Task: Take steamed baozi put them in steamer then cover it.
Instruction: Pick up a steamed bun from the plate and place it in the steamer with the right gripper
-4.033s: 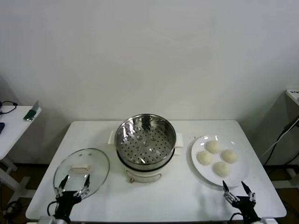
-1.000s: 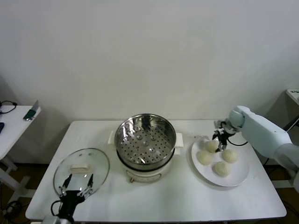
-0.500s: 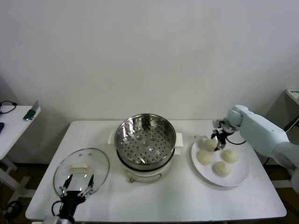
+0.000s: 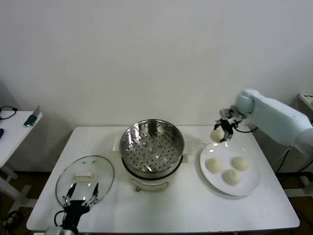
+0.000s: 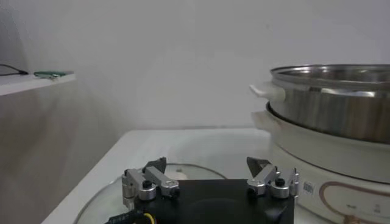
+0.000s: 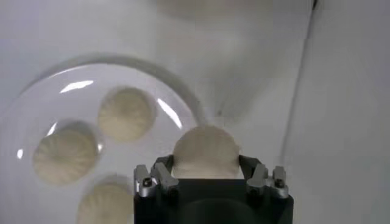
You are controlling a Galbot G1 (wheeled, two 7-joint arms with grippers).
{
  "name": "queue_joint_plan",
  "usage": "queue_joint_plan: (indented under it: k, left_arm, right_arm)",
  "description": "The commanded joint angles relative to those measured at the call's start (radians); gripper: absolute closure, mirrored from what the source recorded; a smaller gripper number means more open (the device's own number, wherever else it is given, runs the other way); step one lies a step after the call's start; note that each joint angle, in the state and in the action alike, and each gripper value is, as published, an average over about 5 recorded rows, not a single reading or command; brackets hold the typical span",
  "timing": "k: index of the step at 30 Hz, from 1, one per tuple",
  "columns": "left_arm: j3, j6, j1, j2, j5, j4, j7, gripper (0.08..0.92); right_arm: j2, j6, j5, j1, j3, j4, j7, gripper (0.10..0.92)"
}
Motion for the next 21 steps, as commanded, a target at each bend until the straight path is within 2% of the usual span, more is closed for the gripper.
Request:
queue_joint_plan:
  k: [1, 8, 13, 21]
  left_arm:
    - [0.0, 0.004, -0.003, 0.001, 0.002, -0.004, 0.001, 0.177]
    - [-0.005, 0.004, -0.006, 0.006, 0.005, -0.01, 0.001, 0.177]
    - [-0.008, 0.002, -0.011, 0.004, 0.014, -0.018, 0.0, 0.177]
    - [-0.007, -0.001, -0.012, -0.01, 0.022, -0.025, -0.001, 0.177]
  right_arm:
    - [0.101, 0.19, 0.08, 0.389, -0.223, 0.291, -0.011, 0.319]
    - [0.291, 0.319, -0.038, 0.335, -0.188, 0.364, 0.044, 0.321]
    - [0.402, 0.381, -0.182, 0.202, -0.152, 0.271, 0.072, 0.321]
    - [0.515, 0.439, -0.31, 0.02, -0.12, 0.05, 0.094, 0.32]
